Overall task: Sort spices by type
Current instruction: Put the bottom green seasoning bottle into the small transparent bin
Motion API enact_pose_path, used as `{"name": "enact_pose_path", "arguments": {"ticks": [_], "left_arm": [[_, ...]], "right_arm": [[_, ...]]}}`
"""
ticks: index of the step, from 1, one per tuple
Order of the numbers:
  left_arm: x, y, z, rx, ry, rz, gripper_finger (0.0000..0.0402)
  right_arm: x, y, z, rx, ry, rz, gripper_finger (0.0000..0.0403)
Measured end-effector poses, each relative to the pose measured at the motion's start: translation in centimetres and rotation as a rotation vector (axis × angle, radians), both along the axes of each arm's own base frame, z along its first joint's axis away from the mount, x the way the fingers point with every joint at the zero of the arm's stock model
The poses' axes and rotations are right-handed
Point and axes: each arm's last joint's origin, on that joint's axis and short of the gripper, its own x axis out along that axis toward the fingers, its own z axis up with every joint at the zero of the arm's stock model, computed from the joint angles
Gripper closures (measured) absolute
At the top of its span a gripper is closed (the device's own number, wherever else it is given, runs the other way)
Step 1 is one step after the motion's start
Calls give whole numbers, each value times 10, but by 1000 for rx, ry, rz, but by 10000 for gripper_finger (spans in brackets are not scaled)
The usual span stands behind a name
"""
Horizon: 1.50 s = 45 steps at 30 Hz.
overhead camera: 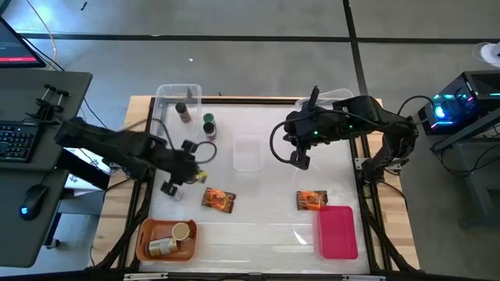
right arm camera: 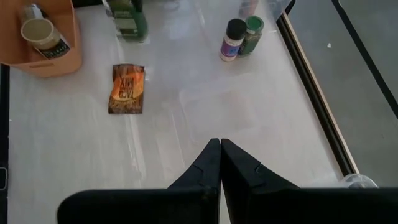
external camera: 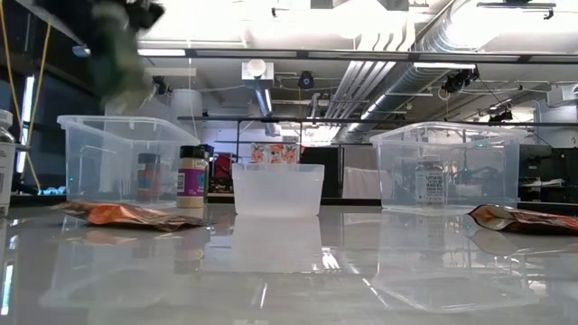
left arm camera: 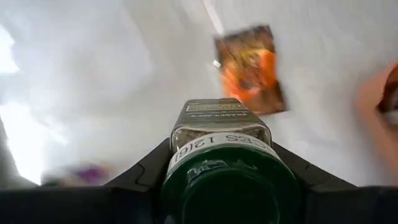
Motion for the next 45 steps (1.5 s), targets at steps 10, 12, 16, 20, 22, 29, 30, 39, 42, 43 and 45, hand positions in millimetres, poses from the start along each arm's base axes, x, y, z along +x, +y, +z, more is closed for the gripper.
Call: {"name": "enact_pose_path", "arguments": {"ticks": [10,12,16,20,22,29,30,39,42,43,45], "left_arm": [[8,-11,58,547,-170,-625,234],[12,-15,61,600,-201,-655,234],[15,-20,63,605,-248,-675,234],[14,-20,64,604,-251,-666,234],[14,-19,64,591,-254,-645,234],[27,16,65,514,-289,-45,234],[32,25,67,486,-319,41,234],[101,94,20,-71,-272,473,234],[129,105,-4,-80,-157,509,234],[137,109,-10,-77,-135,519,234],[153,119,-17,-74,-119,538,234]], "right_arm": [[1,0,1,18,-20,-20,403],[1,0,1,24,-22,-28,403],[1,0,1,33,-27,-38,403],[1,0,1,36,-29,-42,403],[1,0,1,44,-31,-52,403],[1,0,1,60,-37,-72,403],[1,0,1,58,-36,-71,403],[0,-2,3,24,-55,-99,403],[-8,-4,10,2,-98,-130,403],[-12,-5,13,-2,-114,-142,403],[-16,-6,16,-8,-136,-167,403]]}}
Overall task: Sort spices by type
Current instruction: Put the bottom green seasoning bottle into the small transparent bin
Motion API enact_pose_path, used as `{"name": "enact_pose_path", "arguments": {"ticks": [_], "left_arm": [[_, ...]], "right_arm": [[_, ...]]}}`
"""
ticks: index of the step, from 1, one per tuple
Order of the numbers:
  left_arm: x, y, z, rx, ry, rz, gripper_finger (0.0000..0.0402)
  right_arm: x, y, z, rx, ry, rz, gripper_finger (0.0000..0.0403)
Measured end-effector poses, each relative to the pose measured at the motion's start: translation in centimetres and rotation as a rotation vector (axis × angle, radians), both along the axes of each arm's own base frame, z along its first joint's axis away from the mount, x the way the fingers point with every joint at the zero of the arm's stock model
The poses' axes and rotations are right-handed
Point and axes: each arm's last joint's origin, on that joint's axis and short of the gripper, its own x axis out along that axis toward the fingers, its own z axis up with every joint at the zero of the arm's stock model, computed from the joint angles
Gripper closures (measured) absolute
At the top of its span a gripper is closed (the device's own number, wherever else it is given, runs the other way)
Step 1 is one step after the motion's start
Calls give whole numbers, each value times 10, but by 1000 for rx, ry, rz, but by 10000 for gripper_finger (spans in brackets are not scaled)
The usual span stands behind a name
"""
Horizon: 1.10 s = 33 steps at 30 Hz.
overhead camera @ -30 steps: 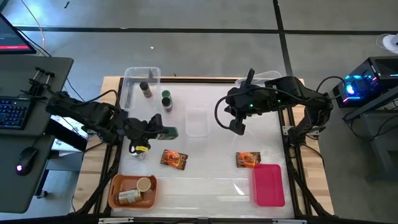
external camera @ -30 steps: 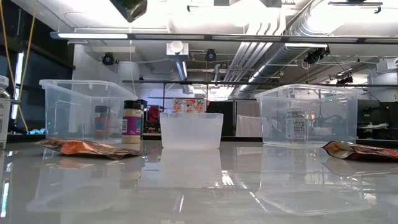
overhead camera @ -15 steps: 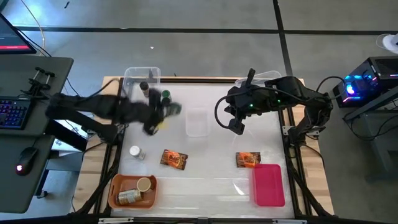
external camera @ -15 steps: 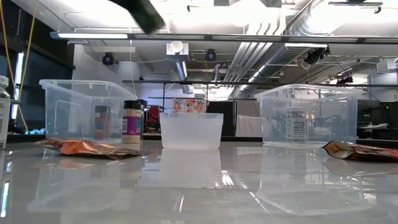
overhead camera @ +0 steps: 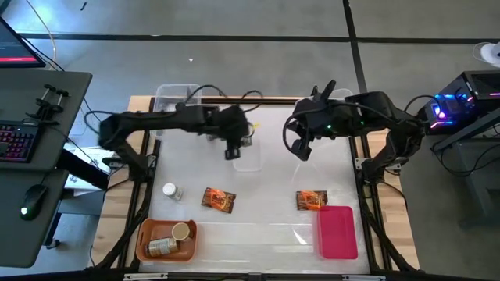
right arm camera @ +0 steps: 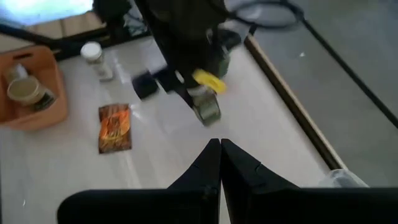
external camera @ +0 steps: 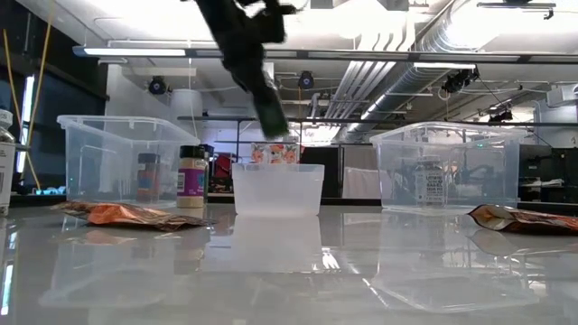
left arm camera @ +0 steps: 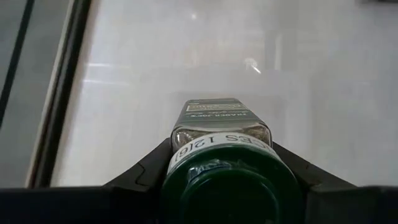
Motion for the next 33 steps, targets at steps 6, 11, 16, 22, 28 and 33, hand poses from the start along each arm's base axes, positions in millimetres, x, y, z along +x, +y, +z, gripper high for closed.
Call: {"name": "enact_pose_path", "arguments": {"ticks": [6,11,16,22,28,33], "left_arm": [[29,22,-26,45,121,-139,234],[31,40,-56,3,287,-143,234],[34,53,-75,-16,339,-128,234],[35,54,-79,-25,342,-140,234],[36,52,-78,1,349,-191,136],[37,48,-79,2,354,-203,79]], "right_arm": [[-2,-1,1,-4,-9,-14,403],[-2,0,1,15,-16,-26,403],[-2,0,1,17,-16,-27,403],[-2,0,1,16,-15,-25,403],[-2,0,1,16,-15,-23,403],[-2,0,1,11,-12,-17,403]]}}
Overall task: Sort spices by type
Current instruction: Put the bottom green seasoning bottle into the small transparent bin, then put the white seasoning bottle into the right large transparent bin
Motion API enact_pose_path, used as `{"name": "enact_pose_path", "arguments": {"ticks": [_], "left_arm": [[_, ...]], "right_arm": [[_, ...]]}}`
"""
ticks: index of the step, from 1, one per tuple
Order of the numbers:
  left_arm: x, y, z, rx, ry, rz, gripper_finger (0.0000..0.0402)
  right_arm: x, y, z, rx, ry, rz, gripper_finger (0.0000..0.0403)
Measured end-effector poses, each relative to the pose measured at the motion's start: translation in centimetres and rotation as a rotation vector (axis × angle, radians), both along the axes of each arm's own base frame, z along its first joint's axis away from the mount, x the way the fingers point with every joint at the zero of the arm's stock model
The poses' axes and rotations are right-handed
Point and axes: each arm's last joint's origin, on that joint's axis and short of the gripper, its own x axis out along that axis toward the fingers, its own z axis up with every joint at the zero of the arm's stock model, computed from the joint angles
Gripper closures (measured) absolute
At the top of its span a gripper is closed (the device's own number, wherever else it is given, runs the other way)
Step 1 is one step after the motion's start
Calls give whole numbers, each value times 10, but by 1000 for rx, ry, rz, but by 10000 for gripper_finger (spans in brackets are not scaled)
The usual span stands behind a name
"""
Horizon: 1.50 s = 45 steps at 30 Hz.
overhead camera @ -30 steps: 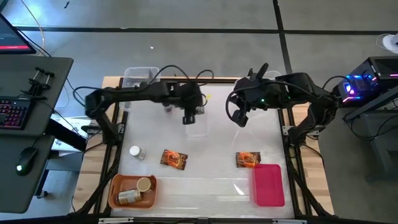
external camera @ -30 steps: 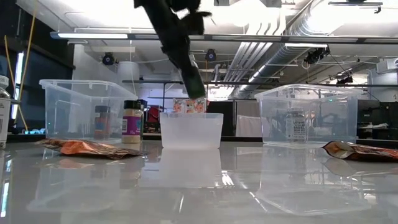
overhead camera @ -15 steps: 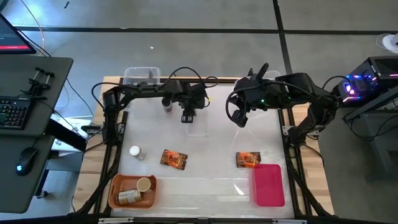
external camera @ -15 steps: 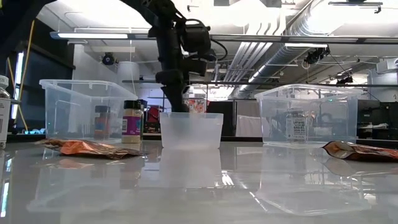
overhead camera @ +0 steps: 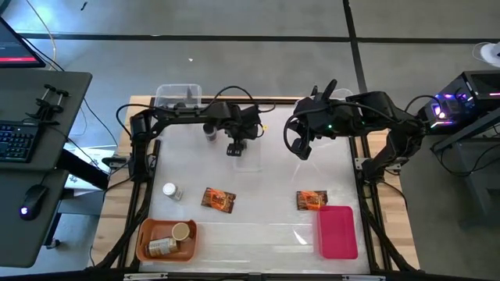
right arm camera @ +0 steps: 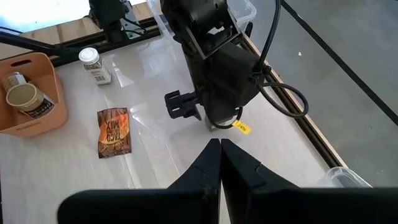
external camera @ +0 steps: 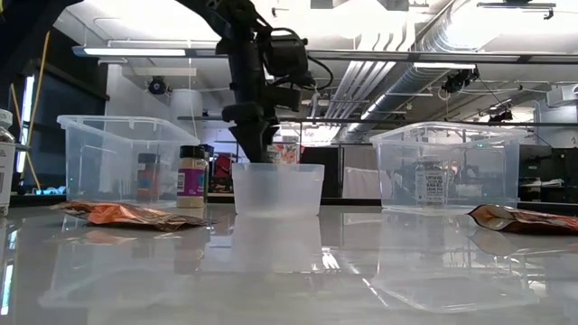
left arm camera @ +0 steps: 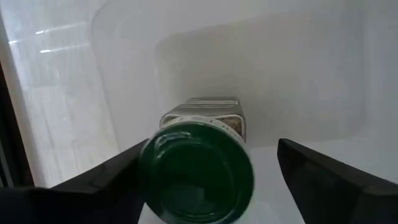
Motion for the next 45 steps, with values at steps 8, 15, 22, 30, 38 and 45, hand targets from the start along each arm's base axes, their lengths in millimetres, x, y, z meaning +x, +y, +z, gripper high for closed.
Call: {"name": "enact_pose_path", "arguments": {"ticks": [8,15,22,30,38,45], "left_arm": [[7,2,45,16,-50,14,71],[-10,-9,122,7,-295,168,70],[-63,-58,152,-109,-436,270,79],[-144,-130,118,-201,-444,405,101],[-202,-166,91,-262,-361,619,104],[-236,-179,103,-329,-353,588,104]], "right_arm": [[0,0,0,-12,6,12,403],[0,0,0,-5,10,28,403],[-1,1,-1,5,21,39,403],[-1,1,-1,15,18,29,403],[0,0,-1,4,22,30,403],[7,0,-6,-28,52,29,403]]}}
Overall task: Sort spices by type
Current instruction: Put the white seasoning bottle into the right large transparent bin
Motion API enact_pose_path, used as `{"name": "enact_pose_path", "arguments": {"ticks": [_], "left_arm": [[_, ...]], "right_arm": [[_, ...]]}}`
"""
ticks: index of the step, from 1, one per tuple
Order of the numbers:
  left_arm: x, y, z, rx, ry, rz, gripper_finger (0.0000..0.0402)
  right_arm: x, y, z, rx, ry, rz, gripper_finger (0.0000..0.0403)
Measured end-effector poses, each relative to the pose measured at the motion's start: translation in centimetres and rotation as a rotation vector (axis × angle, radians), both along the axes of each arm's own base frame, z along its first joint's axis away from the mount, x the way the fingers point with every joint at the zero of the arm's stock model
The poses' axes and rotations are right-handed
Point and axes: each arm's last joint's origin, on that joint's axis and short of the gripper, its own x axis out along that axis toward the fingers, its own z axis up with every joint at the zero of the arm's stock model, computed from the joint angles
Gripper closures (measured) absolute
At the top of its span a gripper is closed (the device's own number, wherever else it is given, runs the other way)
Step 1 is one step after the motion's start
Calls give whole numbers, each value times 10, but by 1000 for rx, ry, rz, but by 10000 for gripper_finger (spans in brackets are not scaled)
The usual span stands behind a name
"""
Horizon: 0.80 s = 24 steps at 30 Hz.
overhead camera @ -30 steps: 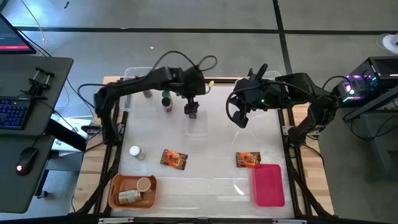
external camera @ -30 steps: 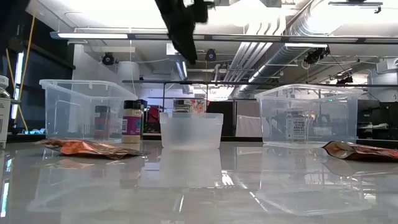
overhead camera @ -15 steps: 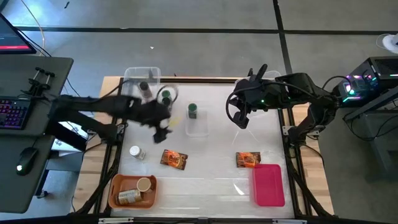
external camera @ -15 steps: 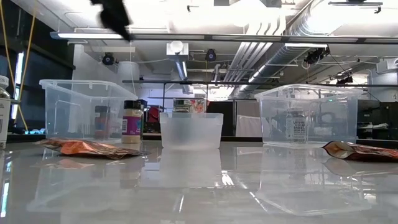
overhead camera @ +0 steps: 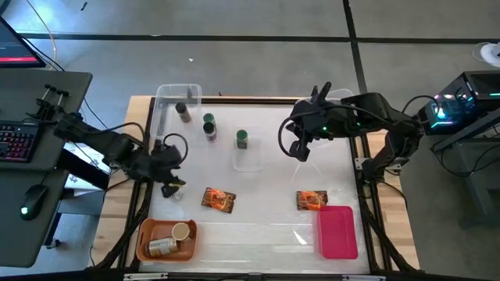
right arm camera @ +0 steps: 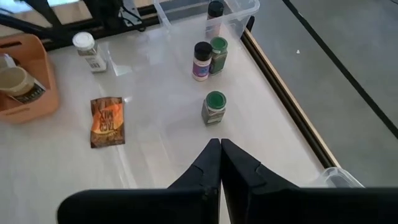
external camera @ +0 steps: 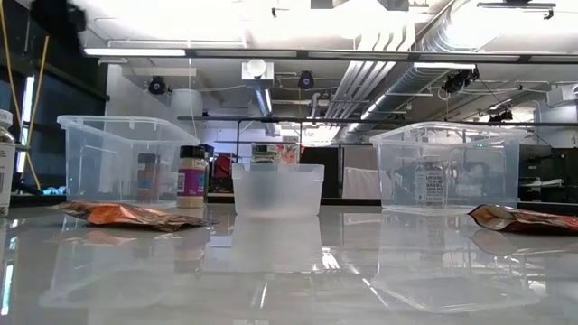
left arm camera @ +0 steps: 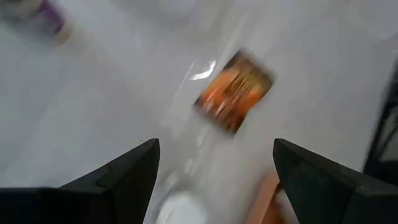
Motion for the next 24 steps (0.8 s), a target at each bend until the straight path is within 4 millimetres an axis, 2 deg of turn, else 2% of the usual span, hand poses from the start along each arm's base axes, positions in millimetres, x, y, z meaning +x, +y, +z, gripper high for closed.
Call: {"name": "enact_pose_path", "arguments": {"ticks": [7,11,15,21,24], "left_arm": [[-29,-9,-9,41,190,16,104],[-36,-13,-26,21,235,138,104],[-36,-18,-42,-58,276,220,104],[-29,-23,-34,-168,201,274,104],[-30,-23,-35,-221,260,354,104]], "right_arm": [[3,0,-4,-5,33,3,403],[3,0,-4,0,30,-7,403],[3,-3,-4,1,30,-18,403],[4,-10,-4,3,30,-43,403],[4,-13,-4,13,31,-47,403]]}}
